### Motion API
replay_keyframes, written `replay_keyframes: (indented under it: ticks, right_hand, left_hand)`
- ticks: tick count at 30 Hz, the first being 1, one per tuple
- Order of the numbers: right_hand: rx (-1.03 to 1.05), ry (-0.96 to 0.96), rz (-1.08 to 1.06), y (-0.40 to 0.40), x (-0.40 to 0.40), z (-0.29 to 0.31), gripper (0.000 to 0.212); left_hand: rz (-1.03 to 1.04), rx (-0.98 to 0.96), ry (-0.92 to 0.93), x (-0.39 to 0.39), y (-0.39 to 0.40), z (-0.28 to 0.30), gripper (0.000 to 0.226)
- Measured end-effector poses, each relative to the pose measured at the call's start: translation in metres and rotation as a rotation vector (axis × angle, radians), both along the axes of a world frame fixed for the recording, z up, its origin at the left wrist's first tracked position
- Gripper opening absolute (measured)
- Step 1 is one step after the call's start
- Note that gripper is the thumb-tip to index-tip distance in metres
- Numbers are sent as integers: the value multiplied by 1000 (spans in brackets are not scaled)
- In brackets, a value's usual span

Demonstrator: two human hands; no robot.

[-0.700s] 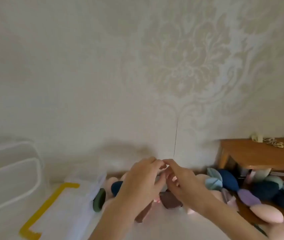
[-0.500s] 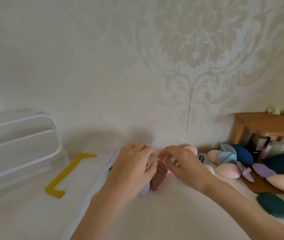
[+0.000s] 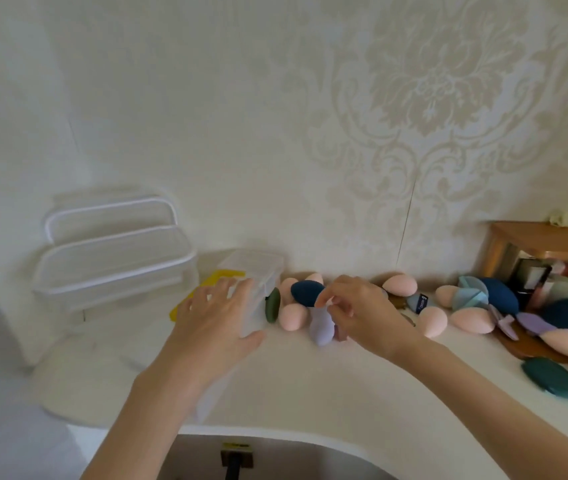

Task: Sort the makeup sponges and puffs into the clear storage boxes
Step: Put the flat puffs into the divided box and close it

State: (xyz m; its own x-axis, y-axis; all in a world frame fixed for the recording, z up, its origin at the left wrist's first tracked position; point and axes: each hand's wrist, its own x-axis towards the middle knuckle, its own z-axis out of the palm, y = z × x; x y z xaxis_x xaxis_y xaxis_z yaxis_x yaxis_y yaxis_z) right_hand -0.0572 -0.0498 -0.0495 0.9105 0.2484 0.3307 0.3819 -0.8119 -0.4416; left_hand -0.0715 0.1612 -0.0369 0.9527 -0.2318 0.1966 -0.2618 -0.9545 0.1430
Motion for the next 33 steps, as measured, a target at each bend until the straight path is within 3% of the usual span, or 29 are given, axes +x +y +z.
replay_keyframes:
  ticks: [4,7,11,14,17,20,24,27,31,33]
  right_hand:
    - [-86,-7,25,9,5,-6,27]
    - [-388,28,31,4,7,-16,37]
    - [-556,-80,-64,-14,11,-36,50]
    - [-614,-173,-130,-23,20,-46,72]
    - [-638,-201,-214,-28,22,-46,85]
    - [-622,-146,-220,-40,25,-45,64]
    - [-291,-43,-287,-55,23,-32,51]
    - [-273,-54,-315,-50,25,-18,43]
    - [-746,187,-406,-38,46,-14,44]
    - [-808,198,-444,-36,46,-9,43]
  left_hand:
    - [105,58,144,0,7,6,69]
    - [121,92,211,1,8,8,61]
    - [77,-95,212,-1,5,14,54]
    - [62,-228,224,-2,7,19,58]
    - [42,-374,190,1,15,22,63]
    - [3,-475,180,3,21,26,62]
    - [-66,-528,198,6,21,27,49]
    - [-138,-459,245,0,31,31,57]
    - [-185,-219,432,-26,44,26,107]
    - [-133,-38,434,-38,48,14,114]
